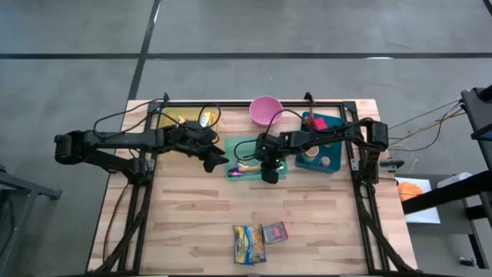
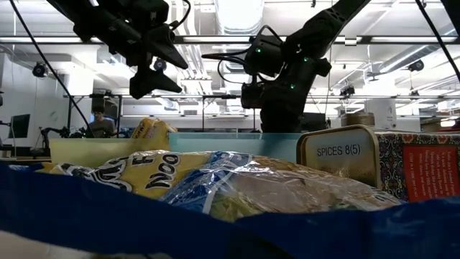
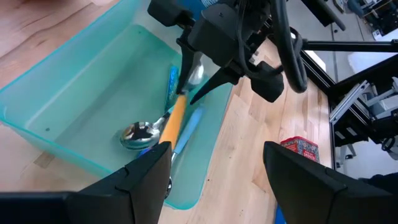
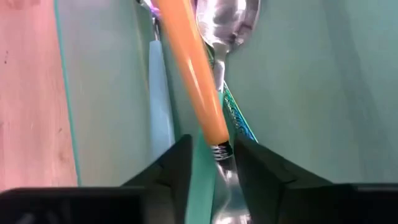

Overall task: Pick & Place Food Item
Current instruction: Put the yellow spoon into the green bin, then put the blue noodle pack into the yellow bin

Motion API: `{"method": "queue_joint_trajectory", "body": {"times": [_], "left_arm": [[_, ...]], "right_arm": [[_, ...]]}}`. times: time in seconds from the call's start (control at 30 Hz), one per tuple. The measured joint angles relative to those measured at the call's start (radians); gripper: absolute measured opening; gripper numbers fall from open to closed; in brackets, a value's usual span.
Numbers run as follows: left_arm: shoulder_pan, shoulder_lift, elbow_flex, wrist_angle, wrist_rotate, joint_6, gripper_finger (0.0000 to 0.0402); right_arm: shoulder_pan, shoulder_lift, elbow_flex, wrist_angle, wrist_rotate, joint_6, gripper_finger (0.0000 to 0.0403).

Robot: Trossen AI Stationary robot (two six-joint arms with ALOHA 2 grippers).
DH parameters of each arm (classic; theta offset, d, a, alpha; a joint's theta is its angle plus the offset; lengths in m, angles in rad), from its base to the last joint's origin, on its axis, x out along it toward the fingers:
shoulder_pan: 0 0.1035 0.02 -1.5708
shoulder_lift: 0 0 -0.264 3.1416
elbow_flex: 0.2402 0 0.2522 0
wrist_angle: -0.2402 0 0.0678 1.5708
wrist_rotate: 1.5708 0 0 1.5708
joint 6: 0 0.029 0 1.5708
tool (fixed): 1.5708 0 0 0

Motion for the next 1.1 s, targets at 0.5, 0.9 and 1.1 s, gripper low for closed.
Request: {"method": "queue_joint_trajectory", "body": {"times": [0.5, 0.9, 1.1], "left_arm": [[0.0, 0.0, 0.0, 0.0, 0.0, 0.0, 0.0262], [0.0, 0.0, 0.0, 0.008, -0.055, 0.077, 0.0262], [0.0, 0.0, 0.0, 0.008, -0.055, 0.08, 0.0262]], "right_arm": [[0.0, -0.003, 0.029, -0.063, -0.007, -0.001, 0.0285], [0.026, -0.012, 0.227, -0.325, 0.102, -0.05, 0.0307], [0.102, -0.097, 0.254, -0.414, 0.159, -0.012, 0.0307]]}}
